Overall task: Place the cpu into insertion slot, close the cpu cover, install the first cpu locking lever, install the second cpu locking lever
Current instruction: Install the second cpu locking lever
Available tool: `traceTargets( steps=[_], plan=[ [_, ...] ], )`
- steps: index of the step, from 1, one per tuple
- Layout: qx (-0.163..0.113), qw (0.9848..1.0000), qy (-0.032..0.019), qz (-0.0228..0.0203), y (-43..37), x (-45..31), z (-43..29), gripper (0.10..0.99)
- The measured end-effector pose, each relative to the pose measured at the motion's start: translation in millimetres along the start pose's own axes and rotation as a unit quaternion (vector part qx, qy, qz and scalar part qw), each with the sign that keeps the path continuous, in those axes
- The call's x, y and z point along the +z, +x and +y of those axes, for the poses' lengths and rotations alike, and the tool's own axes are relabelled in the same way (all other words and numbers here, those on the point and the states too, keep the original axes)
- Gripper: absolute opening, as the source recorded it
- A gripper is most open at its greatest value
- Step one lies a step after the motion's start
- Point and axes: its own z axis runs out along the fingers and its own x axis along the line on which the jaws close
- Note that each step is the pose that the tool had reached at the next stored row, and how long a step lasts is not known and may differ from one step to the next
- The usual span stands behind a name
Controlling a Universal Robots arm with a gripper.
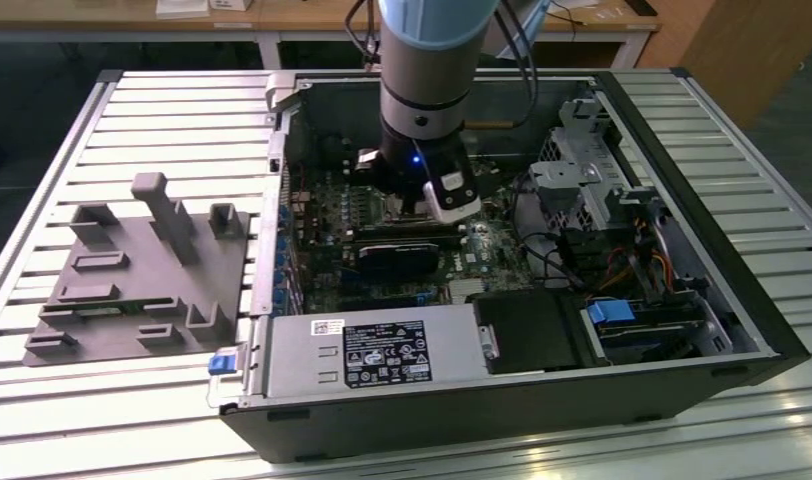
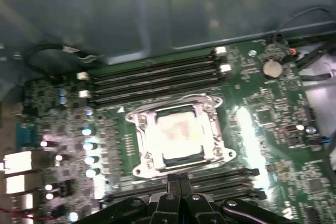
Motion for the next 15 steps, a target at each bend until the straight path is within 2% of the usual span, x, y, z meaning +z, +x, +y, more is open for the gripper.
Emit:
traceTargets(
  steps=[3,5,7,12,15],
  plan=[
    [0.0,0.9999,0.0111,-0.0013,-5.3,0.4,2.1,0.102],
    [0.0,0.9998,0.0203,-0.002,-6.5,1.0,4.9,0.102],
    [0.0,0.9996,0.0274,-0.0025,-6.7,1.9,8.3,0.102],
    [0.0,0.9992,0.0391,-0.0041,-5.3,4.2,17.4,0.102],
    [0.0,0.999,0.0435,-0.0048,-4.3,5.5,22.9,0.102]
  ],
)
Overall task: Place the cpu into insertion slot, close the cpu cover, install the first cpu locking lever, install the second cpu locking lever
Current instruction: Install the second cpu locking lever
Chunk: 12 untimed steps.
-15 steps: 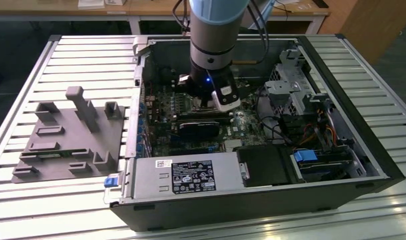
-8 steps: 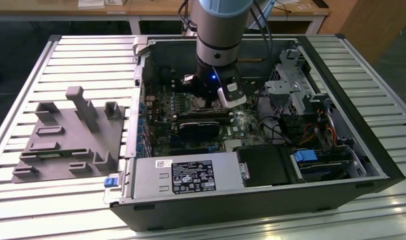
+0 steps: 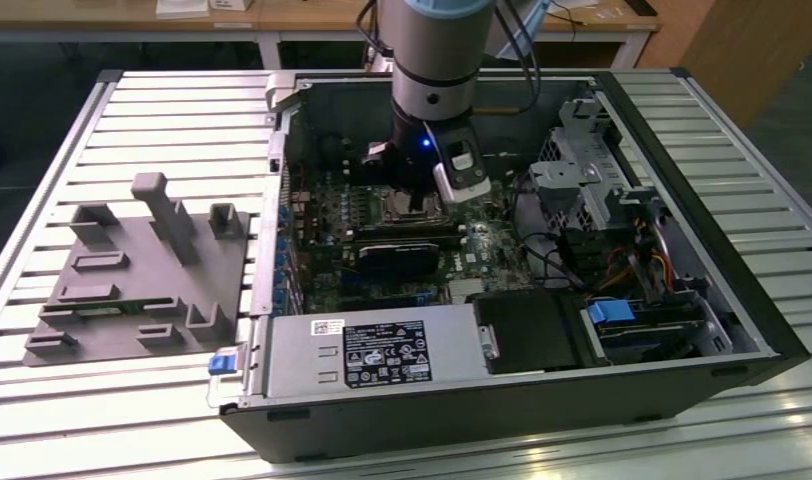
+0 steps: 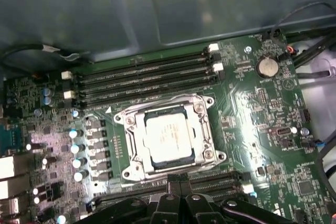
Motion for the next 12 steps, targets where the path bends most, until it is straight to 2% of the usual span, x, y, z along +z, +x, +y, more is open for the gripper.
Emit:
traceTargets(
  steps=[3,4,8,9,12],
  plan=[
    [0.0,1.0,0.0028,-0.0005,1.2,0.9,5.7,0.102],
    [0.0,1.0,0.0054,-0.0009,1.6,1.2,7.4,0.102],
    [0.0,0.9997,0.025,-0.0037,2.7,2.2,13.9,0.102],
    [0.0,0.9996,0.028,-0.0043,3.0,2.5,15.5,0.102],
    [-0.001,0.9996,0.0288,-0.0044,3.2,2.6,16.4,0.102]
  ],
)
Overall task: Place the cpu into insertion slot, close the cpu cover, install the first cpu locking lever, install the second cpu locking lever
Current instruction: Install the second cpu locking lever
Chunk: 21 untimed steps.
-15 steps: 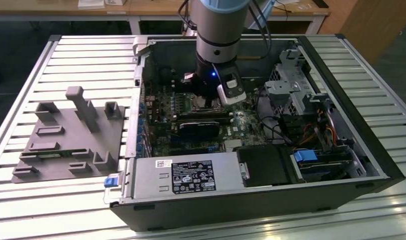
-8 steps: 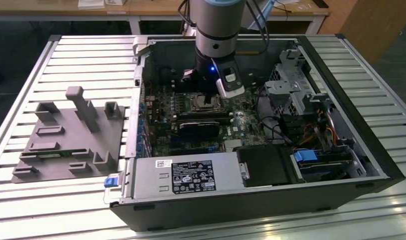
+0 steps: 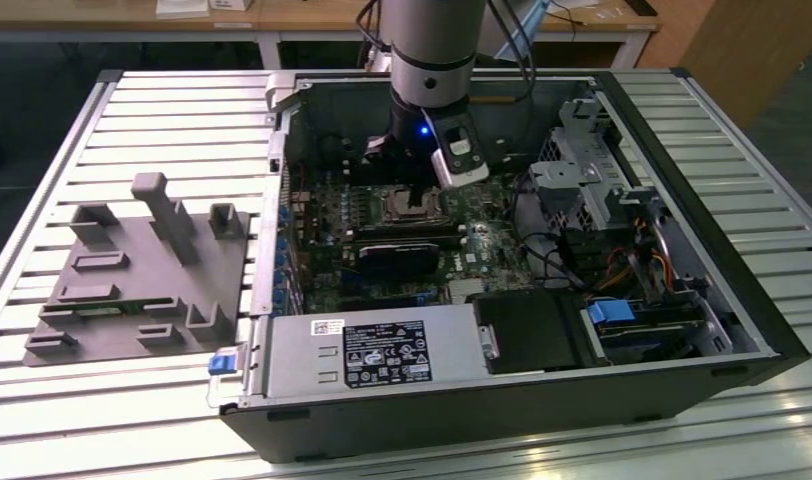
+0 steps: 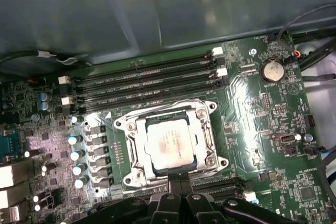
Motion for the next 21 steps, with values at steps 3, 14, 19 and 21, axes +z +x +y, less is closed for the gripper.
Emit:
traceTargets(
  steps=[3,14,19,21],
  plan=[
    [-0.001,1.0,0.0001,0.0002,0.1,-0.9,0.4,0.102],
    [-0.007,1.0,-0.0009,-0.0016,0.9,-10.7,5.0,0.102],
    [-0.008,1.0,-0.0013,-0.0034,1.0,-13.2,5.7,0.102],
    [-0.008,1.0,-0.0013,-0.0035,1.0,-13.3,5.7,0.102]
  ],
)
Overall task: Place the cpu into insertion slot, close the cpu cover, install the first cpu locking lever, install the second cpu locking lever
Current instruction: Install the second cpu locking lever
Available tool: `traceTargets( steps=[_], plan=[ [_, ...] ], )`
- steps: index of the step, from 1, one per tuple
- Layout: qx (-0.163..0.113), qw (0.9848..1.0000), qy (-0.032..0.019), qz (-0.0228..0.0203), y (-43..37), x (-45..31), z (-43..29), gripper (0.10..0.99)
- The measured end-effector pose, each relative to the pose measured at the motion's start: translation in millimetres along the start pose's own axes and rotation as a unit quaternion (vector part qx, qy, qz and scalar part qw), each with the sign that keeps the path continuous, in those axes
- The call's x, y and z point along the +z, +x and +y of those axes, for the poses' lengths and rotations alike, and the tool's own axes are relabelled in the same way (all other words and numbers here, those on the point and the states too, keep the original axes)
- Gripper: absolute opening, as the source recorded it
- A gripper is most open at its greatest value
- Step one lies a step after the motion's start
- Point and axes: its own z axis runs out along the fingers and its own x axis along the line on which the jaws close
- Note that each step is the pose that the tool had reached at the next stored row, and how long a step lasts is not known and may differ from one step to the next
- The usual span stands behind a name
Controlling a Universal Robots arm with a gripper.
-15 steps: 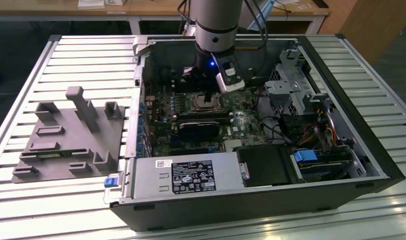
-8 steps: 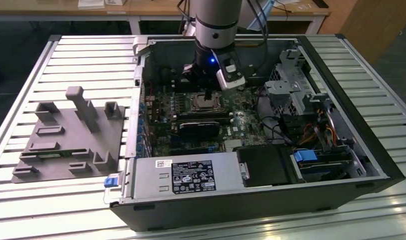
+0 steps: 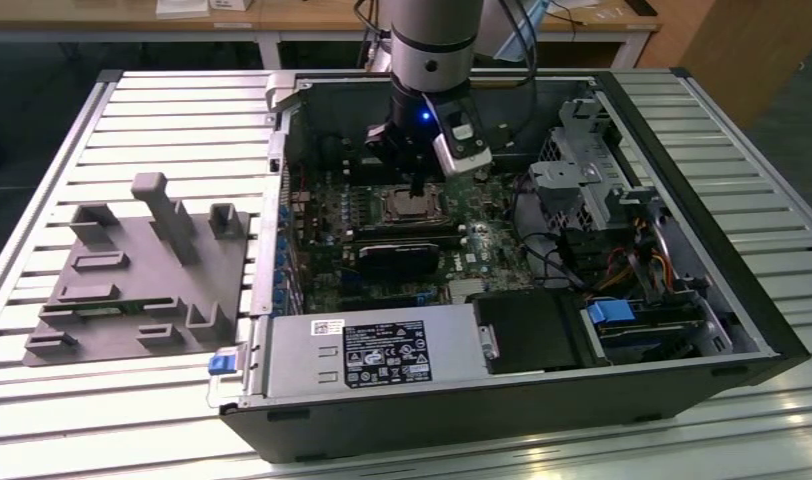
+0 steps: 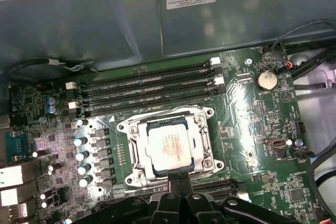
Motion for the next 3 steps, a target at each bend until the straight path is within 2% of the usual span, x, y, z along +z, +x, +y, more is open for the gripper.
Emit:
traceTargets(
  steps=[3],
  plan=[
    [0.0,1.0,0.0,-0.0001,0.0,0.0,0.0,0.102]
  ],
)
